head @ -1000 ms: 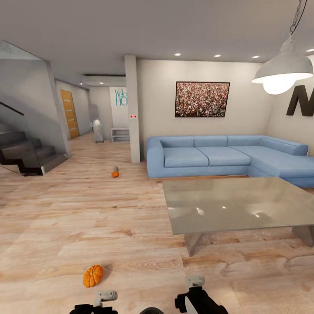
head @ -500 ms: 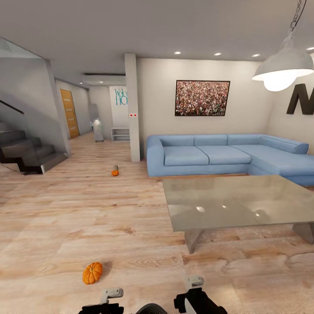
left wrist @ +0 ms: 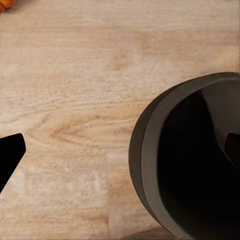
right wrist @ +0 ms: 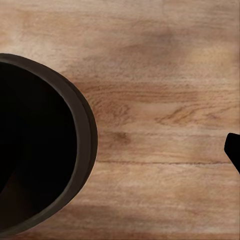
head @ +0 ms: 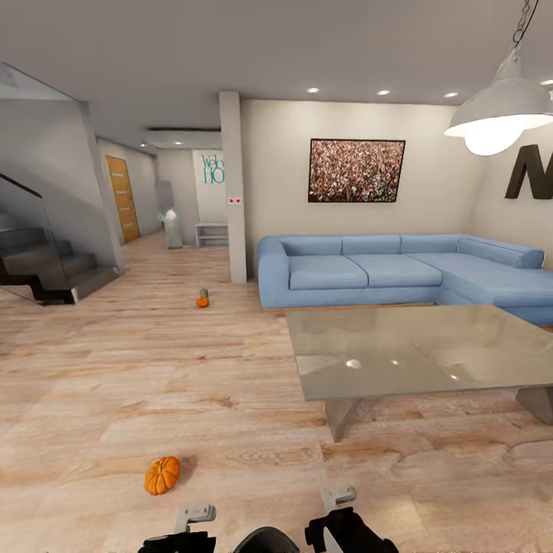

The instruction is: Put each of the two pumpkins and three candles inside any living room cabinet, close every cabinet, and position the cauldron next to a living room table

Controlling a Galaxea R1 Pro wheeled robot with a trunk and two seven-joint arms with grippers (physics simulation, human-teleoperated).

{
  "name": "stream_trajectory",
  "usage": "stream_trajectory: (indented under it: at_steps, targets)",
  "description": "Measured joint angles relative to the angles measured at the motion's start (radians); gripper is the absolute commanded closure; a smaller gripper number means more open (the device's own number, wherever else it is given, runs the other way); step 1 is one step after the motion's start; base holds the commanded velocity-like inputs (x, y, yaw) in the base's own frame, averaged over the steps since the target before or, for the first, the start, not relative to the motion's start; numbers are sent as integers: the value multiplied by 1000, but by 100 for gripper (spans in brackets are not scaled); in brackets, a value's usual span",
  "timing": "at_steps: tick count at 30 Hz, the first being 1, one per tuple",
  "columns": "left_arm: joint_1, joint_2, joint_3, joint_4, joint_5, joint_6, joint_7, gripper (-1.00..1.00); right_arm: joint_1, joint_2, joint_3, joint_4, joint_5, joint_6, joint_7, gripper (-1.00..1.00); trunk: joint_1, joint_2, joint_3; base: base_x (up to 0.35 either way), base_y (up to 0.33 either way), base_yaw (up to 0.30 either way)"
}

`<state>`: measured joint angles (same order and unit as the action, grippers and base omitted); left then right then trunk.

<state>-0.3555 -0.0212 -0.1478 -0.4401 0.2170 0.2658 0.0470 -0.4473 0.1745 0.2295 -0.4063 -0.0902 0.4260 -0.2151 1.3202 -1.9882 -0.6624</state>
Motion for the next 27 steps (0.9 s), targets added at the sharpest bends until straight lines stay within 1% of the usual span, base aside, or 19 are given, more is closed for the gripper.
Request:
stream_trajectory:
  at_steps: [12,16,20,27]
  targets:
    - [0,2,5,0,3,1,-7,-100,0,0,2,-7,0,2,-1,-100,46,-84,-38,0,0,0]
    - [-2,-2,6,-1,2,11,0,-100,0,0,3,-19,0,10,-1,-100,61,-112,-50,0,0,0]
    - [-24,-4,3,1,-1,15,12,-100,0,0,3,-34,0,14,-2,-100,77,-140,-63,0,0,0]
    - [-34,-7,2,1,0,1,18,-100,0,0,4,-38,-1,13,0,-100,104,-189,-85,0,0,0]
